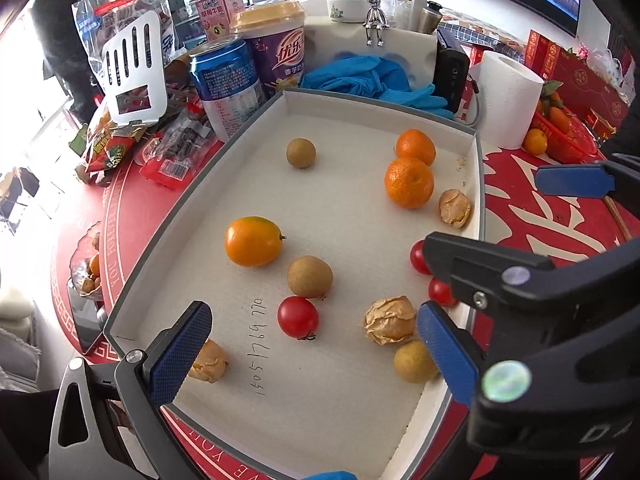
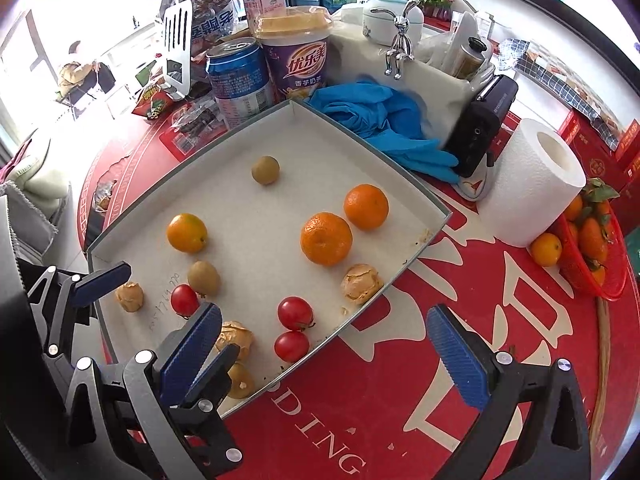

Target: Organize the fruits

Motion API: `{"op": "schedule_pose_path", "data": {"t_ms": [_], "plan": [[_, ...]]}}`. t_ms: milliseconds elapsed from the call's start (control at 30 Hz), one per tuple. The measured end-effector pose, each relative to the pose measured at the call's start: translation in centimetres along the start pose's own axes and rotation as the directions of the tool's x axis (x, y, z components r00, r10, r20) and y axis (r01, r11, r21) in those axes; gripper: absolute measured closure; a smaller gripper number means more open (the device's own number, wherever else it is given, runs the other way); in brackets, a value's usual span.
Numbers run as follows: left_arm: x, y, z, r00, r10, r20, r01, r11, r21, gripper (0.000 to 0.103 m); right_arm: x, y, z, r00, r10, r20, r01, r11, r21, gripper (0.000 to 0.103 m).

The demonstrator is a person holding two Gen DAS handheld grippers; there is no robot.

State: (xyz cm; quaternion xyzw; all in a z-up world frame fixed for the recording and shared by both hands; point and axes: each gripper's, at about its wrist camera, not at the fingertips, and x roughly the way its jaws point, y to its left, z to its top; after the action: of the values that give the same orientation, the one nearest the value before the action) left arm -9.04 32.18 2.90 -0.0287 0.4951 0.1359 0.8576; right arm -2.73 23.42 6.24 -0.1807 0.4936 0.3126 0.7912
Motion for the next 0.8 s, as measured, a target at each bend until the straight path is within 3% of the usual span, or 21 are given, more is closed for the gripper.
{"op": "schedule_pose_path", "data": {"t_ms": [800], "plan": [[-0.09,0.11,-0.16,1.0,0.002,0.003,-0.002,1.0,0.002,0.0,0.49,0.67,0.23,0.999,-0.043,-0.019,0.043,0.999,-0.017,0.0]]}}
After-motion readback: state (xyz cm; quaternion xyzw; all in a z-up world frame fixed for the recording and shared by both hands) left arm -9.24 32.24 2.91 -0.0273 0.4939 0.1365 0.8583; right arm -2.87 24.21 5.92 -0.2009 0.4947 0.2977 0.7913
